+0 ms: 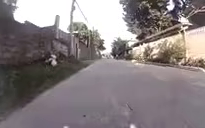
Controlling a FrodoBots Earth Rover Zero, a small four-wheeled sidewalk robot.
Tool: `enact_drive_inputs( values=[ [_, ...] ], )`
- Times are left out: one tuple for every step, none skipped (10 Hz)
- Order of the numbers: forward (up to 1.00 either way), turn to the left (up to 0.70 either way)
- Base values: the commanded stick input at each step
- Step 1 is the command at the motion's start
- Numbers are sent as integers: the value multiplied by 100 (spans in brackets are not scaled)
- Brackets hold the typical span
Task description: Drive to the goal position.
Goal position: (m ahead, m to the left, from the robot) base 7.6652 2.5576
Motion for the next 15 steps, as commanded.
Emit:
enact_drive_inputs(
  values=[
    [100,0],
    [100,0],
    [100,0],
    [100,0],
    [100,0],
    [100,0],
    [100,0],
    [100,0],
    [100,0],
    [100,0],
    [100,0],
    [100,0],
    [100,0],
    [100,0],
    [100,0]
  ],
)
